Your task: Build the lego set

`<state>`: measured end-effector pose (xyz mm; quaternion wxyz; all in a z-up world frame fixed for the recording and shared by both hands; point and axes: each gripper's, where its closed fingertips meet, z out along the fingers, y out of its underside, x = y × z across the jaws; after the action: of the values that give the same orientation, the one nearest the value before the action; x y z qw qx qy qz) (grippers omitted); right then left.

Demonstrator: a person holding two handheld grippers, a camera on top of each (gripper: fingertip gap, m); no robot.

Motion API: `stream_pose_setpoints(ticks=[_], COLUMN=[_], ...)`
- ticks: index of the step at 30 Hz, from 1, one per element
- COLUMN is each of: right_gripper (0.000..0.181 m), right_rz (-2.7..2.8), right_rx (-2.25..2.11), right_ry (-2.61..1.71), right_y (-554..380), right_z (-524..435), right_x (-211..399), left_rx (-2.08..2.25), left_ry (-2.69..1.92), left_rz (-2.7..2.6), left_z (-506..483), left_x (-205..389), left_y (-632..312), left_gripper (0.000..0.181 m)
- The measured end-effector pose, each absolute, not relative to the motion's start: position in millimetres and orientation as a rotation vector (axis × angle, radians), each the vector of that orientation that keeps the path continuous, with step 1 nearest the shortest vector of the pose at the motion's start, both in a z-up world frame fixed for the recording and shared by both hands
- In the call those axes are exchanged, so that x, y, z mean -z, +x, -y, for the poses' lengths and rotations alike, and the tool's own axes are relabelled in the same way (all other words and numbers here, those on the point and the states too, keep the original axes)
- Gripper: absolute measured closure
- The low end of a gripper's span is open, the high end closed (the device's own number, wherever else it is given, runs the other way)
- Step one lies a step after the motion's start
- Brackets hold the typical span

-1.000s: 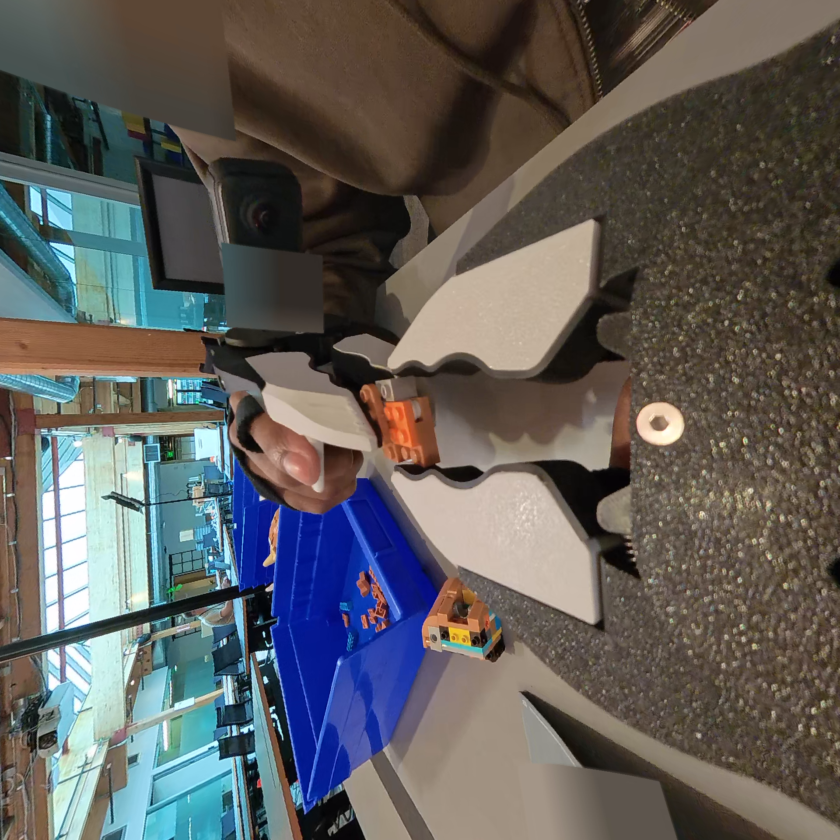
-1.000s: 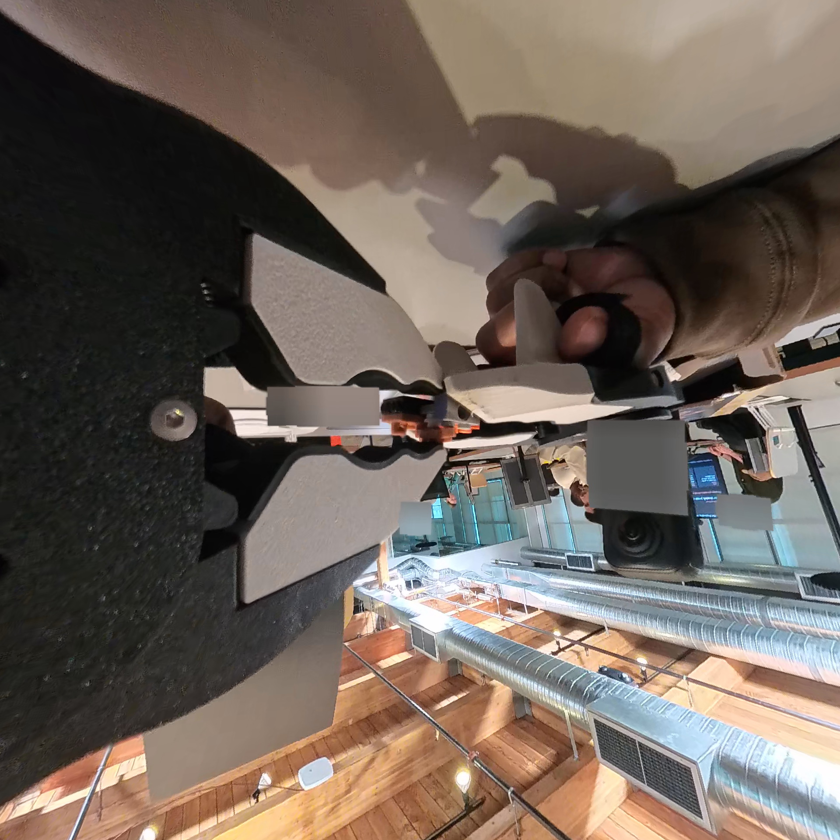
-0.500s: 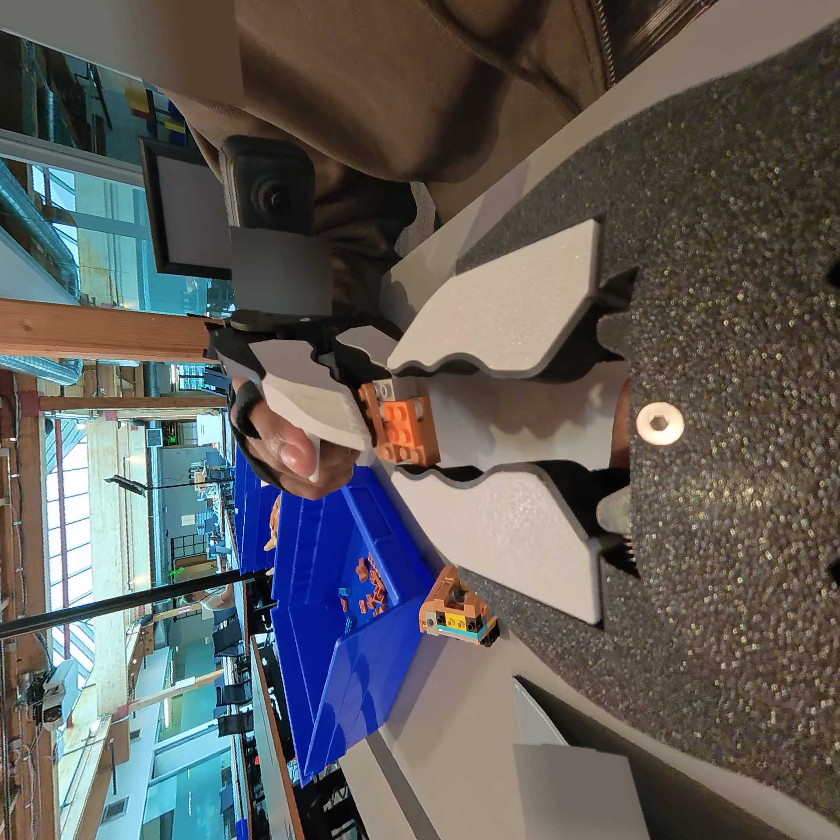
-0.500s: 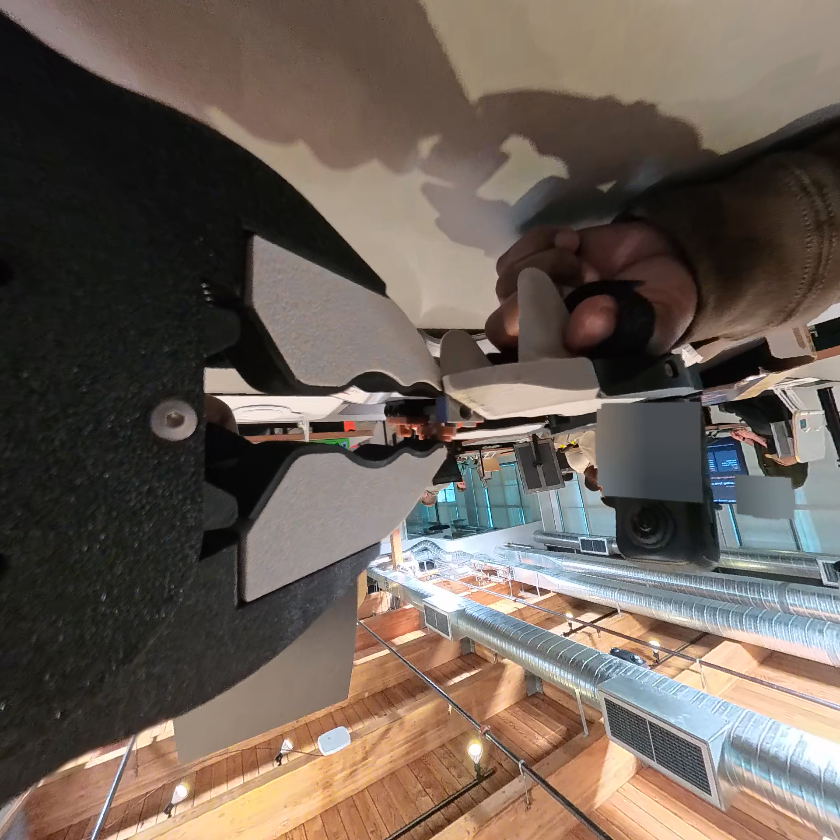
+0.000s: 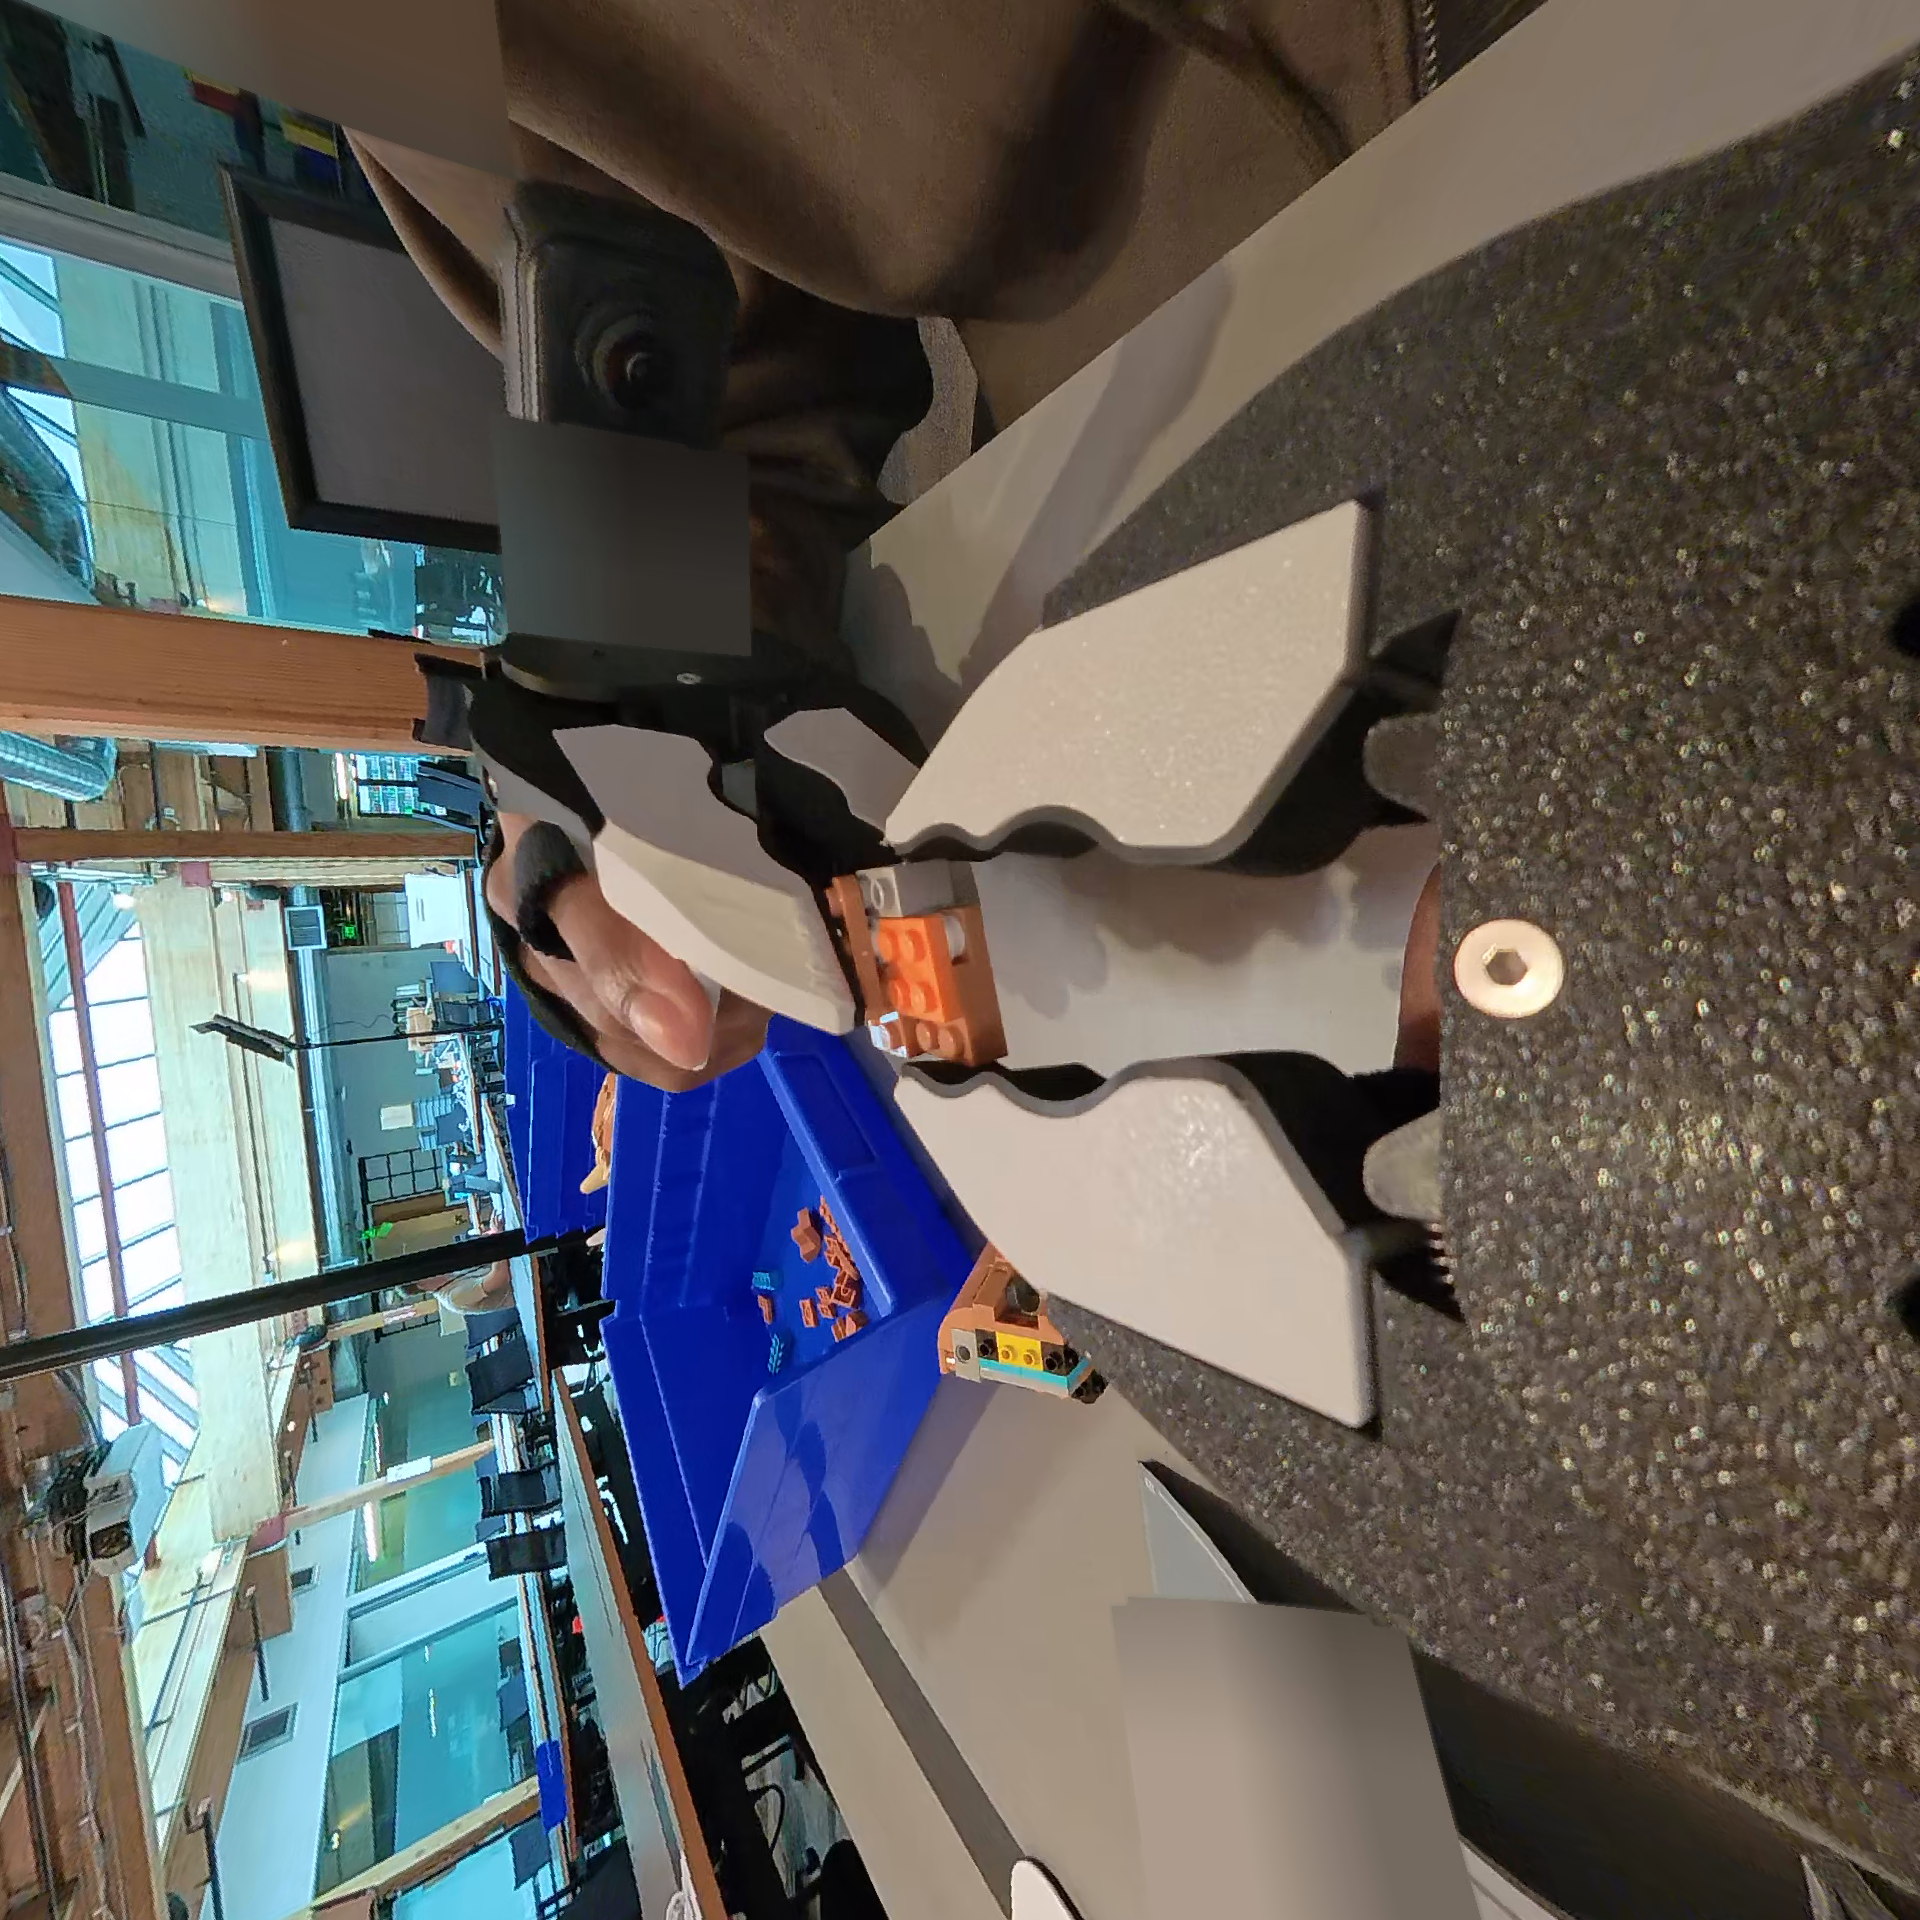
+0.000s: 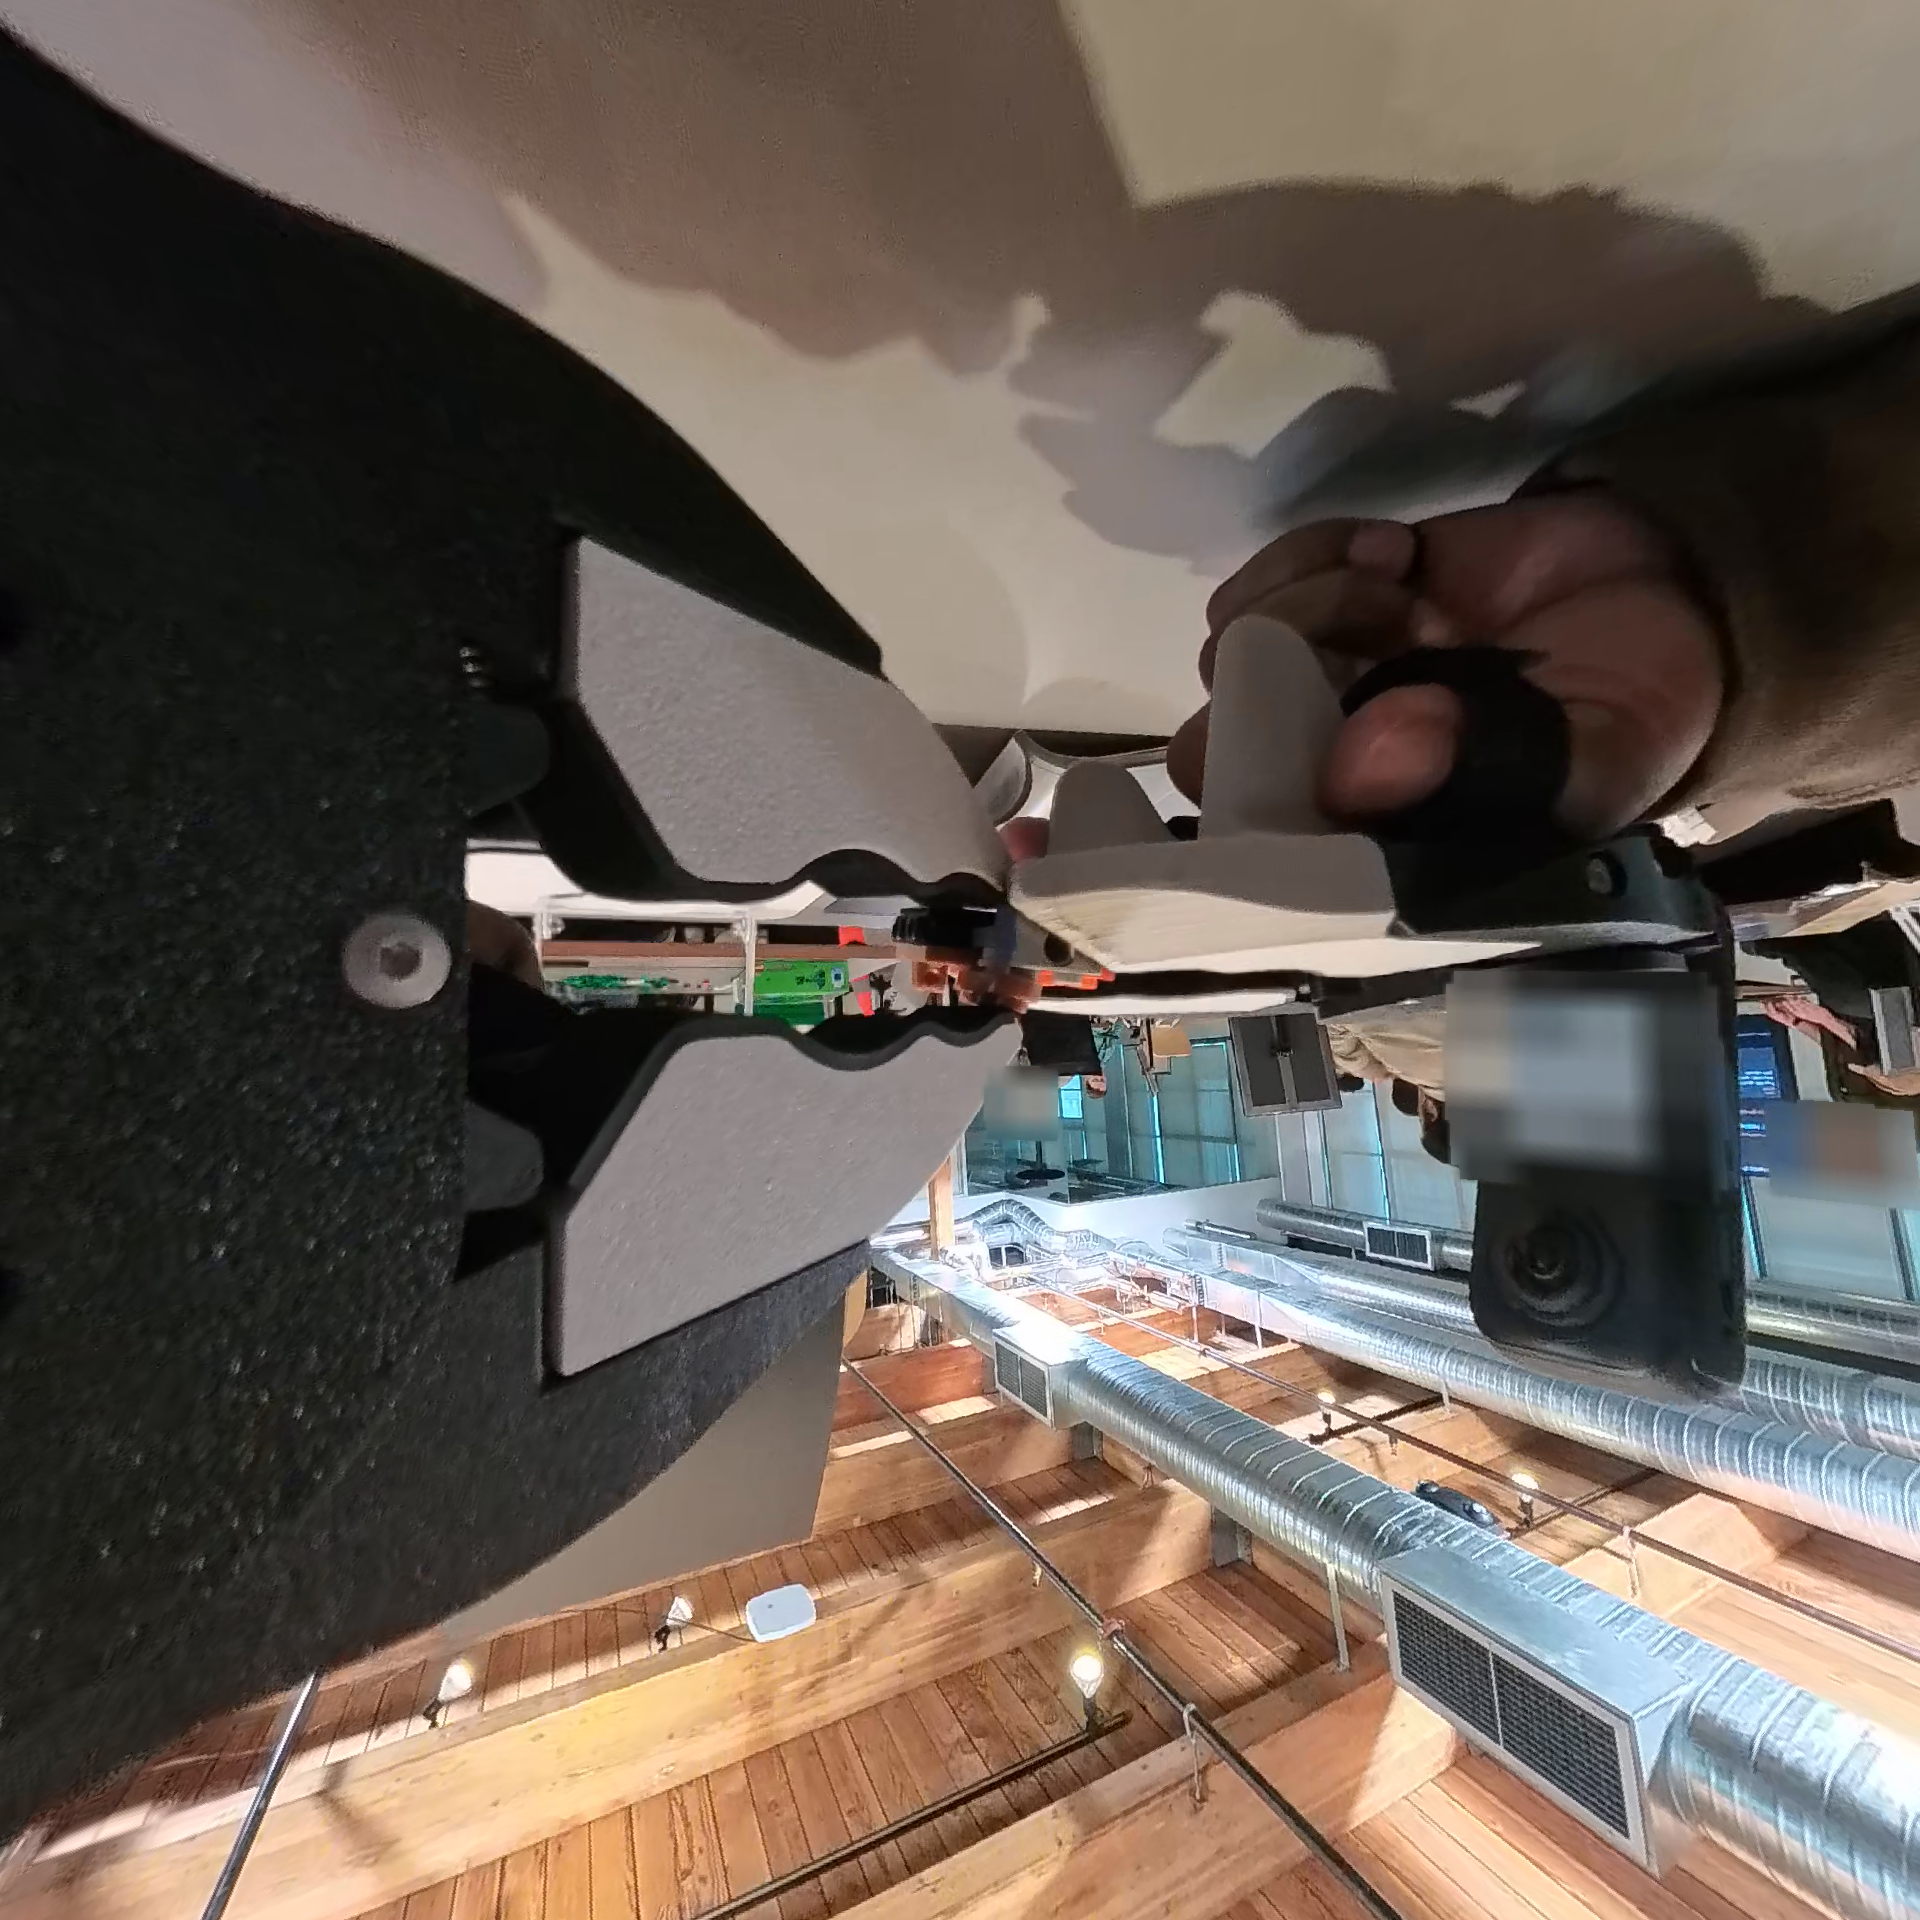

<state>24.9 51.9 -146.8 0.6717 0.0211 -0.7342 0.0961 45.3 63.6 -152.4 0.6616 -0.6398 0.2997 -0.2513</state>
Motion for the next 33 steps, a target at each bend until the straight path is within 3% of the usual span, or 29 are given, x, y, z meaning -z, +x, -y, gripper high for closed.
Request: stream_pose_setpoints(ticks=[33], right_gripper=[0.166], right_rz=[1.722], right_rx=[-0.171], right_ry=[0.061], right_y=[24.1], right_z=[-54.3], right_x=[153.2], left_rx=[0.587], left_ry=[-1.481], left_rz=[-0.662], left_z=[-66.3], left_x=[157.4], left_y=[47.2], left_gripper=[0.145])
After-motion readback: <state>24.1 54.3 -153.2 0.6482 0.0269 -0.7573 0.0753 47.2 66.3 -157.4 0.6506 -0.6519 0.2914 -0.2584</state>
